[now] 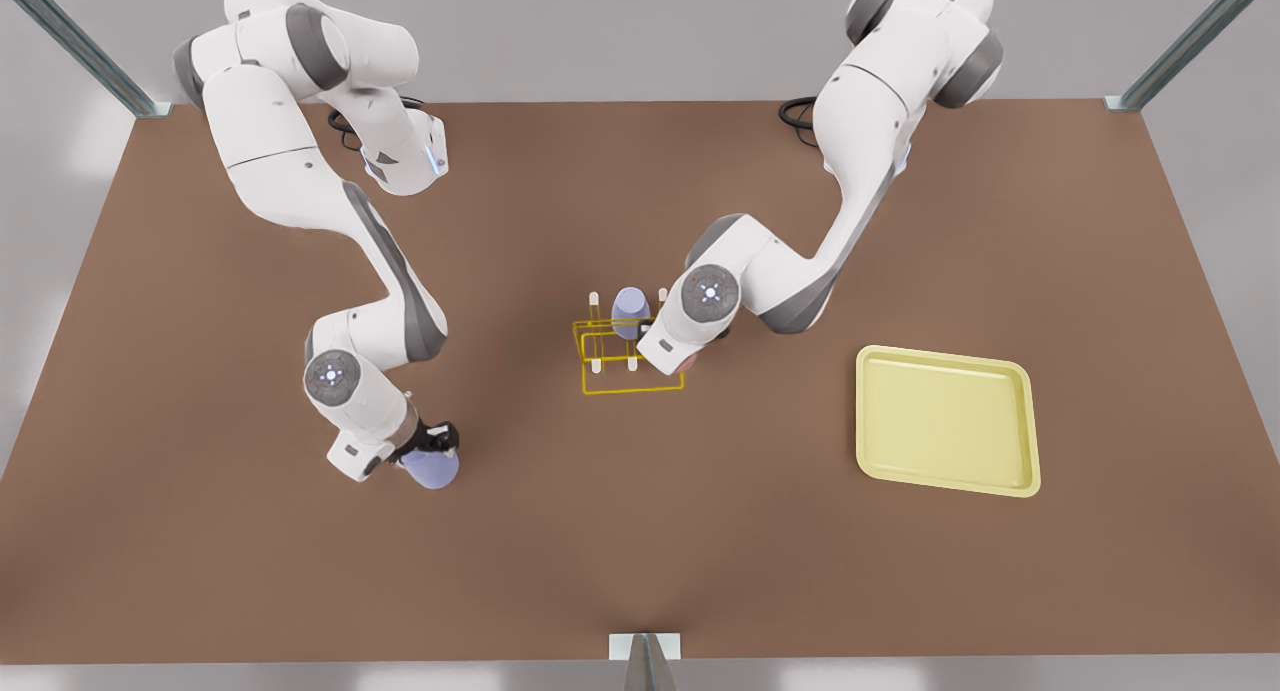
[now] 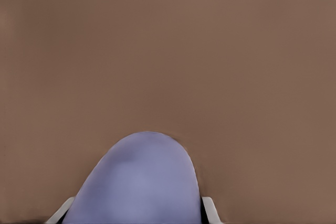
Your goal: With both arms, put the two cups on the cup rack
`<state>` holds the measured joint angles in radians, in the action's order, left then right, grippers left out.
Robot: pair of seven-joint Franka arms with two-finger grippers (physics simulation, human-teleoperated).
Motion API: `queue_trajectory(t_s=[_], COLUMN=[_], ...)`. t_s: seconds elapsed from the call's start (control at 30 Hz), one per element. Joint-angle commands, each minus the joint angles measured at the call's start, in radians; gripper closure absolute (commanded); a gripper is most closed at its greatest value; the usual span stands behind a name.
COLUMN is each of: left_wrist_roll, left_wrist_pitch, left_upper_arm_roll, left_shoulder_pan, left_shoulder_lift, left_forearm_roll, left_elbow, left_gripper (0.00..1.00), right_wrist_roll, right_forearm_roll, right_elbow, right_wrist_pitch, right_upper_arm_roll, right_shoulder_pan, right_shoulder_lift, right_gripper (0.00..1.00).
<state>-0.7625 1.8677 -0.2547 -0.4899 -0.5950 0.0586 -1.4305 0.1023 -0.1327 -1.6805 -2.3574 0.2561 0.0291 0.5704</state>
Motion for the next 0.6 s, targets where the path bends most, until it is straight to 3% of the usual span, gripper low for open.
queue_trajectory(t_s=[0.0, 0.07, 0.1, 0.33, 0.47, 0.57], left_wrist_roll=[-0.353, -0.353, -0.353, -0.347, -0.302, -0.154], left_wrist_pitch=[-0.007, 0.013, 0.013, -0.032, -0.225, -0.478], left_upper_arm_roll=[-0.008, -0.008, -0.008, -0.008, -0.008, -0.001], left_shoulder_pan=[-0.003, -0.001, 0.002, 0.037, 0.148, 0.259], left_shoulder_lift=[-0.003, -0.002, -0.002, 0.007, 0.052, 0.058], left_forearm_roll=[0.003, 0.009, 0.009, 0.001, -0.034, -0.089], left_elbow=[0.001, 0.001, 0.001, 0.001, 0.080, 0.301], left_gripper=[0.14, 0.14, 0.00, 0.00, 0.00, 0.00], right_wrist_roll=[0.023, 0.027, 0.023, 0.023, 0.016, 0.008], right_forearm_roll=[-0.005, -0.004, -0.004, 0.016, 0.039, 0.059], right_elbow=[0.001, -0.001, 0.002, 0.018, 0.048, 0.054], right_wrist_pitch=[0.037, 0.049, 0.058, 0.064, 0.098, 0.142], right_upper_arm_roll=[0.037, 0.091, 0.118, 0.261, 0.339, 0.411], right_shoulder_pan=[0.002, 0.002, 0.002, 0.015, 0.000, -0.072], right_shoulder_lift=[-0.023, -0.041, -0.047, -0.041, -0.053, -0.070], right_gripper=[0.24, 0.24, 0.24, 0.24, 0.24, 0.23])
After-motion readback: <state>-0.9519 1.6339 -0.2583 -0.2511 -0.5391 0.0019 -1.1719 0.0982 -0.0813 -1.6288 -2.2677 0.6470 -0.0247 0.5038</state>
